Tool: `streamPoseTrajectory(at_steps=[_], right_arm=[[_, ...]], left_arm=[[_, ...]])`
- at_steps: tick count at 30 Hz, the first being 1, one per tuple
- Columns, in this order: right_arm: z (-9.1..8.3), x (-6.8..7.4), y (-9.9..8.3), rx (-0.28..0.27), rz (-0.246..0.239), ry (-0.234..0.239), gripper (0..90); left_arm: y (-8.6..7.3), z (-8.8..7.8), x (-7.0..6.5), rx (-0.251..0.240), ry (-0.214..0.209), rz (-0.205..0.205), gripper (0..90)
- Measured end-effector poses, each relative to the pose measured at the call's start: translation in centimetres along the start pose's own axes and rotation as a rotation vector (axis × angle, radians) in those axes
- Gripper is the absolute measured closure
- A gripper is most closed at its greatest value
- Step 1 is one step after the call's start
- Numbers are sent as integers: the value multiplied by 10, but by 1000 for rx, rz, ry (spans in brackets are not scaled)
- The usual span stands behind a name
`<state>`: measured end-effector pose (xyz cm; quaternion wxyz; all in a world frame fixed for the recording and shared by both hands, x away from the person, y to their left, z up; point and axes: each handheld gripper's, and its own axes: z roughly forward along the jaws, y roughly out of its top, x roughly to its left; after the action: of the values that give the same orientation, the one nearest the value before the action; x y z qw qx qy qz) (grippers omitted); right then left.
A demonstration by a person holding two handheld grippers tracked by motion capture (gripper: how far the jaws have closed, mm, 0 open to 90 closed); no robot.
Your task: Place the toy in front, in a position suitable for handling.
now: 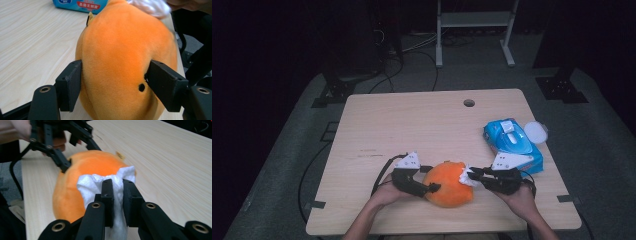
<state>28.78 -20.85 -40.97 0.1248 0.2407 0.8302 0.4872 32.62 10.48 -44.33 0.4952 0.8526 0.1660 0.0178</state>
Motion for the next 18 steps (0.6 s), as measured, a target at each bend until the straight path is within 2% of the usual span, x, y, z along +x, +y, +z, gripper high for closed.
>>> streamPoseTrajectory(at_steps=[2, 4, 5, 6, 7, 12, 15, 16, 18], right_arm=[[4, 7, 4, -3, -15, 25, 793], [10, 17, 8, 6, -58, 67, 792], [13, 22, 9, 17, -84, 69, 792], [13, 22, 9, 17, -84, 69, 792], [14, 25, 10, 26, -106, 67, 791], [5, 4, 2, 28, -23, 36, 792], [3, 1, 0, 31, -19, 46, 791], [4, 4, 0, 32, -38, 95, 788], [6, 8, 1, 46, -63, 134, 786]], left_arm=[[0, 2, 2, -3, 11, -26, 293], [0, 2, 3, -4, 17, -39, 292], [0, 2, 3, -4, 17, -39, 292], [0, 2, 4, -1, 16, -39, 292], [-1, 0, 4, -5, 12, -50, 295], [-1, -1, 5, -9, 16, -55, 305], [-1, -1, 6, -7, 29, -61, 303], [-1, -2, 7, -4, 42, -76, 303], [-2, -4, 9, -8, 53, -95, 306]])
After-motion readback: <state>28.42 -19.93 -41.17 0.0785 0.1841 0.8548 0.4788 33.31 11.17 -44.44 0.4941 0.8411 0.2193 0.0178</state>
